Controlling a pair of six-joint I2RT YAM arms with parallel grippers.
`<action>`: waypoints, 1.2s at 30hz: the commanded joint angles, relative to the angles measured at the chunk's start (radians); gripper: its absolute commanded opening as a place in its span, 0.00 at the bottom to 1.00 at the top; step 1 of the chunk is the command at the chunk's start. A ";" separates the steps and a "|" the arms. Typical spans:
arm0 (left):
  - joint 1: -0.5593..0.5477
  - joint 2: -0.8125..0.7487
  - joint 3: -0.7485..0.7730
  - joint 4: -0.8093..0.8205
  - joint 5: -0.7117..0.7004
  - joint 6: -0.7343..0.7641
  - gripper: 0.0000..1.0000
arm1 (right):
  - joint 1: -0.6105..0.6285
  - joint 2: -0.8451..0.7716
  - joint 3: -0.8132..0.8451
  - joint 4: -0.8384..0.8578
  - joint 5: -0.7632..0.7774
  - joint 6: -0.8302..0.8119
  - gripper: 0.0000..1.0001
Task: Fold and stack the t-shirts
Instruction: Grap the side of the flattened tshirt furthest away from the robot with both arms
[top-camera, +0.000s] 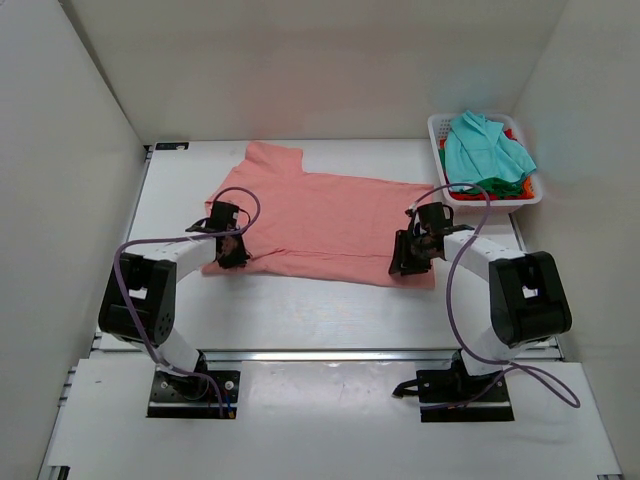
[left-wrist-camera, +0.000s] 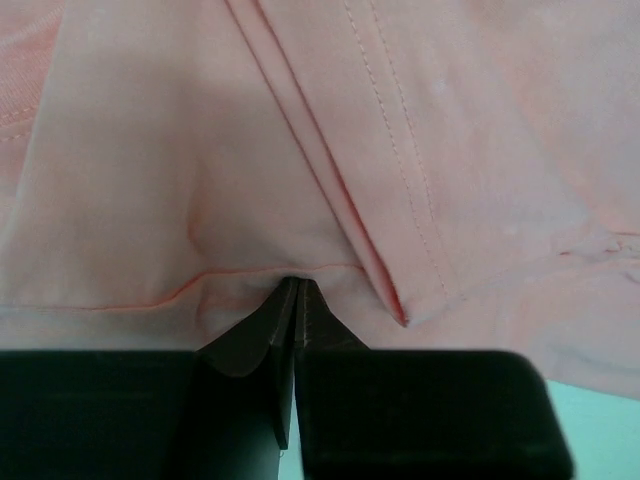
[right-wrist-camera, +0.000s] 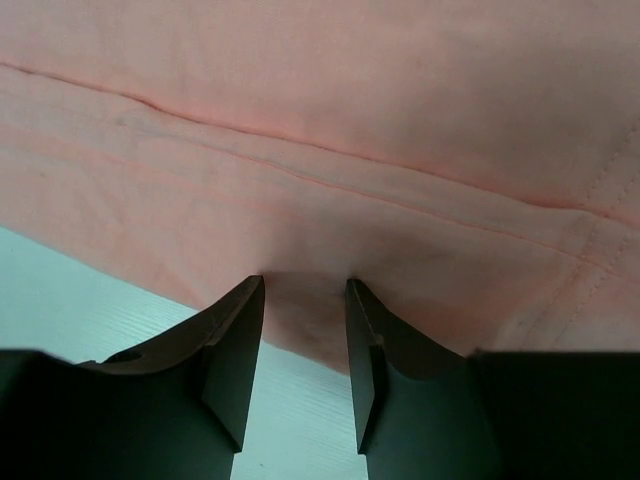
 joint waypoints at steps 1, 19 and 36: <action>-0.015 -0.012 -0.039 -0.091 0.009 0.019 0.12 | 0.013 0.049 -0.022 -0.052 -0.022 -0.018 0.36; -0.092 -0.354 -0.222 -0.285 0.001 0.023 0.00 | 0.024 -0.207 -0.331 -0.111 -0.008 0.103 0.33; 0.095 -0.365 0.292 -0.275 0.029 0.146 0.34 | -0.028 -0.289 0.168 -0.260 0.072 -0.006 0.42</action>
